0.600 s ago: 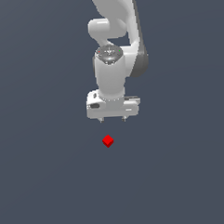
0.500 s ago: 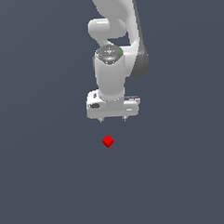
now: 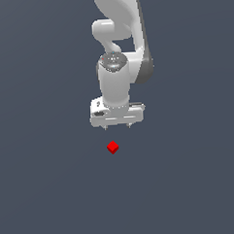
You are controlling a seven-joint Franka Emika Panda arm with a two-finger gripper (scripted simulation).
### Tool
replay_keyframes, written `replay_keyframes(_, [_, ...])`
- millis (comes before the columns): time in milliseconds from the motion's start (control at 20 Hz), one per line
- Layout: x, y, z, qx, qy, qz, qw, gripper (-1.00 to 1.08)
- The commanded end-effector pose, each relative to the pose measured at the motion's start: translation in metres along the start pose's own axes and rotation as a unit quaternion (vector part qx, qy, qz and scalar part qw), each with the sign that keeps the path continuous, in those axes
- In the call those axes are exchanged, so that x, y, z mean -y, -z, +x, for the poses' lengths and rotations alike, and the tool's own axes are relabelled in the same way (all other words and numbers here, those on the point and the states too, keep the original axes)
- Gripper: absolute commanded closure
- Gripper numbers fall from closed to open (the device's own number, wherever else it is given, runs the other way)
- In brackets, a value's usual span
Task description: Pick up the red cube and move it to a goal position.
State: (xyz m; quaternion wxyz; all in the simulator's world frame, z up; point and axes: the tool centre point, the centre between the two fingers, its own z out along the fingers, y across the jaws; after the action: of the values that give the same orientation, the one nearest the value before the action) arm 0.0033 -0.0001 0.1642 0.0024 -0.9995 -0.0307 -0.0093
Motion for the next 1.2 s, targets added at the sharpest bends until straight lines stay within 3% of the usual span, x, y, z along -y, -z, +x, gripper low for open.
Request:
replay_keyframes(0, [-0.002, -0.007, 0.000, 0.001, 0.016, 0.000, 0.9999, -0.92])
replay_keyframes(300, [-0.008, -0.030, 0.002, 0.002, 0.074, 0.001, 0.9973, -0.92])
replay_keyframes(550, [-0.014, -0.056, 0.005, 0.004, 0.137, 0.001, 0.9905, -0.92])
replay_keyframes(1150, [-0.026, -0.118, 0.015, 0.007, 0.285, 0.002, 0.9584, -0.92])
